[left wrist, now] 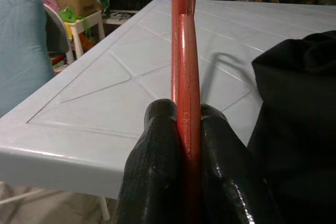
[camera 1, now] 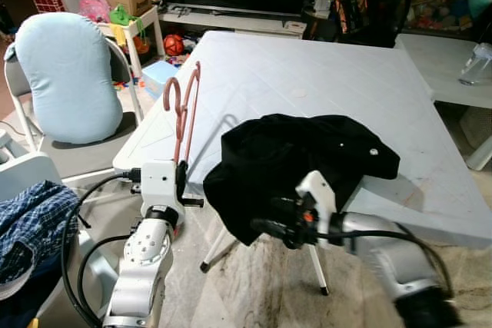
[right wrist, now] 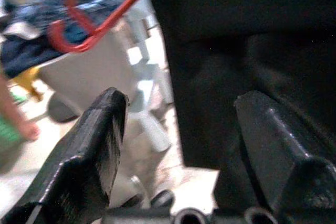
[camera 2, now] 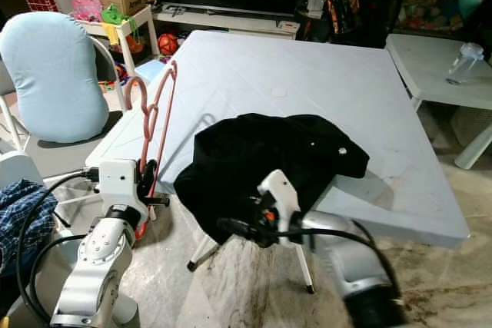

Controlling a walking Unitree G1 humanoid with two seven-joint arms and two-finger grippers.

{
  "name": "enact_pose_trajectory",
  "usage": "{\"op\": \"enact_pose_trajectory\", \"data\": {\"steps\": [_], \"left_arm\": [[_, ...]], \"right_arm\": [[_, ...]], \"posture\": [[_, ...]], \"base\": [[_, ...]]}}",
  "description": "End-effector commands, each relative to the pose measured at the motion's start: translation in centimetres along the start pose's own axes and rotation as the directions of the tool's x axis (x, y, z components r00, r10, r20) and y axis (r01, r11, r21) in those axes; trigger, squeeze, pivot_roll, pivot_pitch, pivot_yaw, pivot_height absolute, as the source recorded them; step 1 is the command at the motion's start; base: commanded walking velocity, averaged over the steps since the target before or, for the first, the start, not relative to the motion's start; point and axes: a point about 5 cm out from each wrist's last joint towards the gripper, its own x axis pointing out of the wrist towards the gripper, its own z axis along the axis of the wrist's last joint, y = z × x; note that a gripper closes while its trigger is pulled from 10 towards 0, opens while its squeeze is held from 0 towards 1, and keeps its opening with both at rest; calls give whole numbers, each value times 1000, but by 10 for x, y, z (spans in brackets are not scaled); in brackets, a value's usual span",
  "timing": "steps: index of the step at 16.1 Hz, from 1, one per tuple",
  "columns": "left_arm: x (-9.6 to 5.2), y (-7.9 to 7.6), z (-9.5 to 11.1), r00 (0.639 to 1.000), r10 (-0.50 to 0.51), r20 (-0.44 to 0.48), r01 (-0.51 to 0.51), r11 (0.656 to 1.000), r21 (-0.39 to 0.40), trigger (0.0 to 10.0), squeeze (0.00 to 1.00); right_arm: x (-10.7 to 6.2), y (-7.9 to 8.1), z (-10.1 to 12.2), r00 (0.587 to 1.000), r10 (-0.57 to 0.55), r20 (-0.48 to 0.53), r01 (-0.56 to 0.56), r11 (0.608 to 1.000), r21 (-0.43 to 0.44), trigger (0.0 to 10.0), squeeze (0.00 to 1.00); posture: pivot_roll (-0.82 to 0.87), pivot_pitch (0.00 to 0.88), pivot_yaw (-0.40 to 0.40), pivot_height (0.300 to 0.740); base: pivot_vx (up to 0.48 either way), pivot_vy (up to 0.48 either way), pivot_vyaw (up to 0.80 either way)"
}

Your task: Hang hanger

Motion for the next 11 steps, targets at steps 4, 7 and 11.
{"op": "enact_pose_trajectory", "data": {"steps": [4,7,11], "left_arm": [[3,-3,4,1000,-9,10,9,1000,-4,10000,0],[3,-4,4,1000,-10,12,10,1000,-7,10000,0],[3,-6,4,1000,-11,11,11,1000,-11,10000,0]], "right_arm": [[20,-9,15,983,-170,71,173,984,-30,10000,0],[27,-24,21,943,-322,82,327,943,-63,10000,0],[35,-44,30,864,-498,75,504,854,-129,10000,0]], "posture": [[60,0,-21,740],[63,0,-23,740],[66,0,-29,740]], "base": [[0,0,0],[0,0,0],[0,0,0]]}}
